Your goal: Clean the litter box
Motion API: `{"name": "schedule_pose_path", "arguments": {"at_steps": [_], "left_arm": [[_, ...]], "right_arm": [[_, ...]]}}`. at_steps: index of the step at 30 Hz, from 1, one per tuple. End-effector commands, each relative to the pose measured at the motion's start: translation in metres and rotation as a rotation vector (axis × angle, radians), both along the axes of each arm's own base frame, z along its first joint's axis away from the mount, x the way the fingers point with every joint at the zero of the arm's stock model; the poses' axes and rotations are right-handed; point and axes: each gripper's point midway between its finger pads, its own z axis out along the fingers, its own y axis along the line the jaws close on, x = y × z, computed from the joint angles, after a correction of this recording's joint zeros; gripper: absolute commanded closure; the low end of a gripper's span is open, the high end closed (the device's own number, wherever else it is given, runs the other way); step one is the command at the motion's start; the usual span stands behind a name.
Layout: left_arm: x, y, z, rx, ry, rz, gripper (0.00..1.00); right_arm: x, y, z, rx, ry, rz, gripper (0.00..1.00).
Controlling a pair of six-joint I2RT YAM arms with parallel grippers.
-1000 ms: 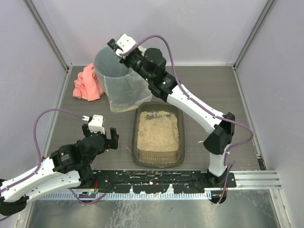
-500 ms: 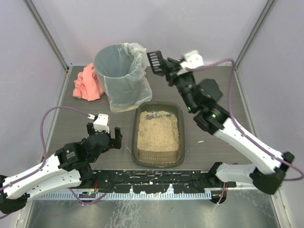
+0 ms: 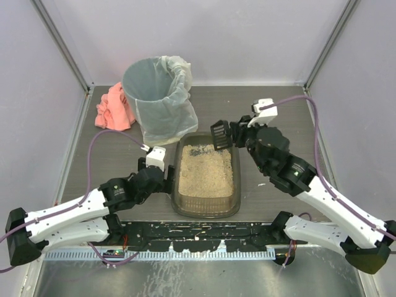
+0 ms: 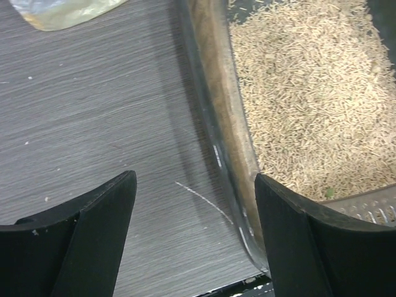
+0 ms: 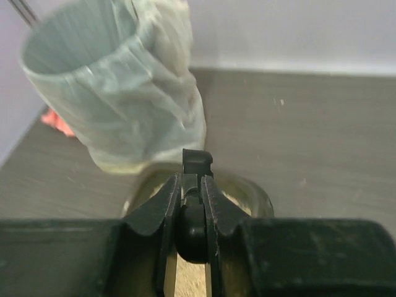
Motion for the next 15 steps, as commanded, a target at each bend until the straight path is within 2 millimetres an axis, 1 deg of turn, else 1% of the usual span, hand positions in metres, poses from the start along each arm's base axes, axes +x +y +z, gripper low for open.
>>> {"name": "schedule_pose_path", "arguments": {"at_steps": [1, 4, 7, 12, 15], "left_arm": [[0.006, -0.031, 0.019, -0.132, -0.025, -0.047, 0.23], [0.004, -0.040, 0.013, -0.146, -0.006, -0.080, 0.24], [0.000, -0.051, 0.009, -0.170, 0.012, -0.122, 0.25], [-0.005, -0.066, 0.003, -0.199, 0.050, -0.171, 0.30], [-0.008, -0.070, -0.003, -0.203, 0.071, -0.184, 0.32]], "right_arm": [[0.001, -0.002, -0.043, -0.065, 0.156, -0.052, 0.99], [0.008, -0.003, -0.058, -0.112, 0.188, -0.094, 0.99], [0.015, -0.005, -0.068, -0.171, 0.215, -0.135, 0.99], [0.026, 0.009, -0.078, -0.292, 0.259, -0.156, 0.99], [0.023, 0.025, -0.083, -0.402, 0.263, -0.183, 0.99]]}}
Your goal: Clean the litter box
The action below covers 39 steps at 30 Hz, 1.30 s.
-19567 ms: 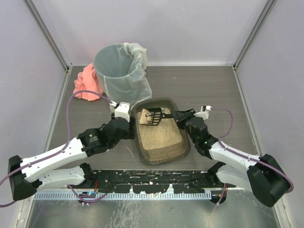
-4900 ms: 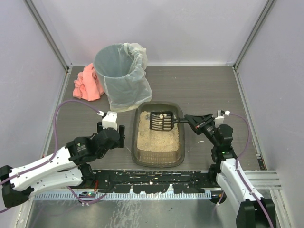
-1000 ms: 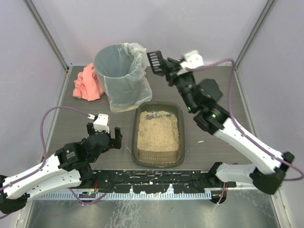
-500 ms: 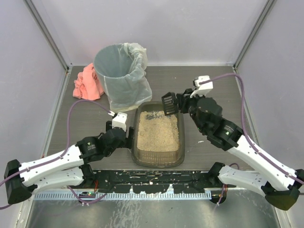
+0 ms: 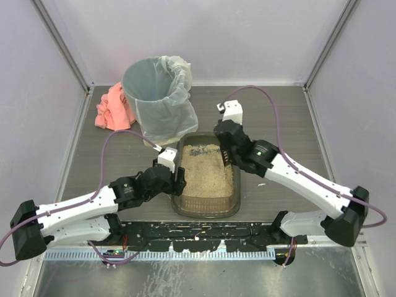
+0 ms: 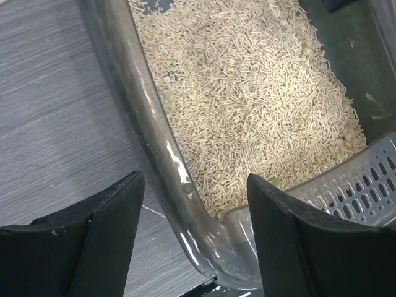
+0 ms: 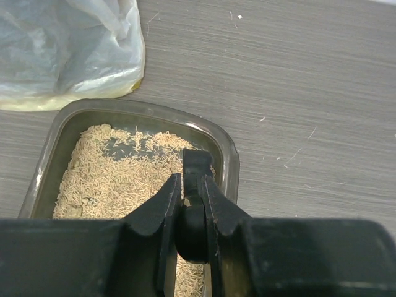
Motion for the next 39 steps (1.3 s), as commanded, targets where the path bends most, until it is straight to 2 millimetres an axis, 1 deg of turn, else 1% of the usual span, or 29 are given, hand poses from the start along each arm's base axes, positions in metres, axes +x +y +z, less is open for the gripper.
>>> {"name": "schedule_pose_path", "arguments": {"at_steps": [1, 2, 4, 5, 9, 13, 17, 19, 23, 24, 26, 31, 37, 39], "left_arm": [[-0.002, -0.019, 0.006, -0.093, 0.006, -0.038, 0.32], [-0.003, -0.020, 0.005, -0.100, 0.010, -0.041, 0.33], [-0.006, -0.020, 0.002, -0.108, 0.021, -0.050, 0.35], [-0.007, -0.020, 0.002, -0.111, 0.024, -0.054, 0.36], [-0.009, -0.012, -0.002, -0.107, 0.024, -0.044, 0.39], [-0.012, -0.003, -0.003, -0.110, 0.017, -0.032, 0.39], [-0.015, 0.000, -0.006, -0.121, 0.023, -0.029, 0.40], [-0.017, -0.001, -0.007, -0.127, 0.030, -0.035, 0.41], [-0.021, -0.006, -0.008, -0.134, 0.047, -0.062, 0.44], [-0.021, -0.007, -0.007, -0.136, 0.049, -0.068, 0.45], [-0.024, -0.008, -0.007, -0.140, 0.054, -0.081, 0.46], [-0.029, -0.006, -0.010, -0.163, 0.064, -0.084, 0.48], [-0.034, -0.007, -0.012, -0.185, 0.074, -0.088, 0.50], [-0.036, -0.007, -0.015, -0.185, 0.079, -0.092, 0.51]], "right_arm": [[0.000, 0.013, 0.022, -0.104, -0.055, -0.059, 0.99], [-0.004, 0.019, 0.019, -0.140, -0.054, -0.066, 0.99], [-0.005, 0.021, 0.009, -0.216, -0.040, -0.105, 0.99], [-0.004, 0.021, 0.010, -0.223, -0.050, -0.126, 0.99], [0.002, 0.025, 0.004, -0.256, -0.061, -0.166, 0.99], [0.005, 0.036, -0.003, -0.274, -0.028, -0.175, 0.99], [-0.002, 0.047, -0.014, -0.306, 0.012, -0.210, 0.99], [-0.007, 0.049, -0.022, -0.355, 0.028, -0.244, 0.99], [-0.015, 0.044, -0.033, -0.474, 0.030, -0.322, 0.99], [-0.015, 0.044, -0.037, -0.503, 0.032, -0.319, 0.99], [-0.018, 0.043, -0.042, -0.488, 0.043, -0.326, 0.99], [-0.022, 0.036, -0.046, -0.487, 0.051, -0.333, 0.99], [-0.031, 0.027, -0.072, -0.525, 0.105, -0.340, 0.99], [-0.032, 0.024, -0.079, -0.505, 0.120, -0.351, 0.99]]}}
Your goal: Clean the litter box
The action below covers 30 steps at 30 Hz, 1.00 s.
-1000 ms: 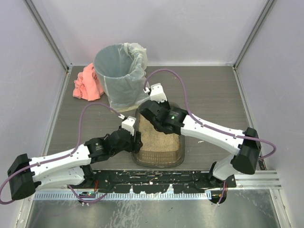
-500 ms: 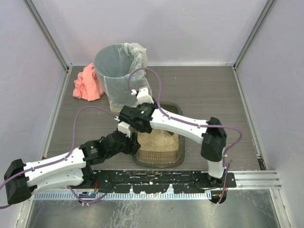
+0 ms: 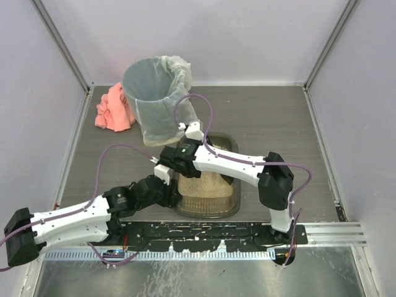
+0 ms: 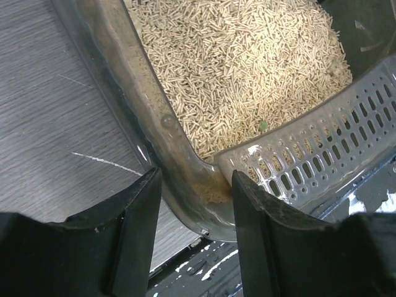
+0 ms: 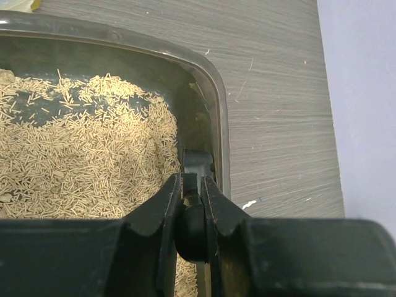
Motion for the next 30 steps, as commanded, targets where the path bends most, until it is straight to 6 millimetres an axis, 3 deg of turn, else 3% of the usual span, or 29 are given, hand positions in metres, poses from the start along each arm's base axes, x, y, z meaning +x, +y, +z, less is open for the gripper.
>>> {"name": "schedule_pose_path", "arguments": {"at_steps": [1, 11, 20, 23, 30], "left_arm": [[0.003, -0.011, 0.019, -0.095, -0.040, 0.004, 0.51], [-0.007, 0.000, 0.006, -0.112, -0.027, -0.001, 0.50], [-0.009, -0.013, 0.005, -0.127, -0.012, -0.047, 0.57], [-0.009, -0.017, 0.006, -0.122, -0.011, -0.055, 0.59], [-0.005, -0.020, 0.010, -0.123, -0.021, -0.049, 0.60]], "right_arm": [[-0.008, -0.020, -0.004, 0.012, -0.010, -0.040, 0.99], [-0.003, -0.032, -0.032, 0.168, 0.080, -0.053, 0.99], [-0.011, -0.028, -0.070, 0.308, 0.150, -0.033, 0.99], [-0.010, -0.019, -0.072, 0.401, 0.151, -0.008, 0.99], [-0.006, 0.003, -0.054, 0.576, 0.122, 0.062, 0.99]]}}
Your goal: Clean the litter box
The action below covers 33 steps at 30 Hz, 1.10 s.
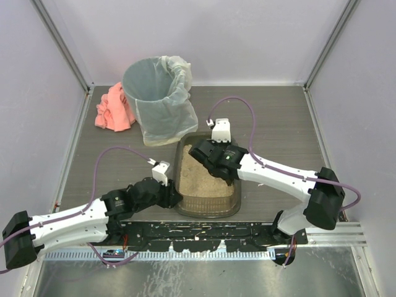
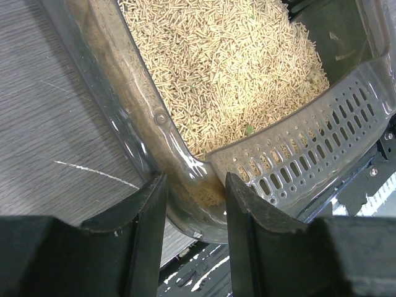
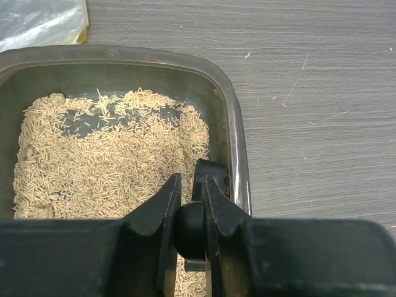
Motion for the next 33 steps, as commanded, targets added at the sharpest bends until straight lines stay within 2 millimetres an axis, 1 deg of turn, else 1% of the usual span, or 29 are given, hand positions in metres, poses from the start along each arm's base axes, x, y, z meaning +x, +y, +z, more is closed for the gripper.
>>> {"name": "schedule_pose_path", "arguments": {"at_steps": [1, 4, 8, 16, 20, 26, 33], "left_arm": [[0.003, -0.014, 0.015, -0.049, -0.027, -0.024, 0.60], [0.003, -0.015, 0.014, -0.046, -0.024, -0.024, 0.60], [0.004, -0.018, 0.014, -0.043, -0.022, -0.028, 0.60], [0.006, -0.027, 0.016, -0.040, -0.024, -0.038, 0.61], [0.007, -0.031, 0.014, -0.040, -0.020, -0.040, 0.61], [0.007, -0.036, 0.014, -0.044, -0.019, -0.046, 0.62], [0.007, -0.041, 0.016, -0.048, -0.023, -0.053, 0.63]], "right_arm": [[-0.013, 0.036, -0.045, 0.195, 0.161, 0.059, 0.99], [-0.012, 0.038, -0.039, 0.229, 0.140, 0.064, 0.99], [-0.014, 0.046, -0.031, 0.302, 0.117, 0.106, 0.99], [-0.024, 0.057, -0.013, 0.369, 0.111, 0.226, 0.99], [-0.032, 0.062, -0.014, 0.370, 0.137, 0.288, 0.99], [-0.038, 0.065, -0.019, 0.378, 0.152, 0.293, 0.99], [-0.035, 0.068, -0.008, 0.430, 0.112, 0.255, 0.99]]}}
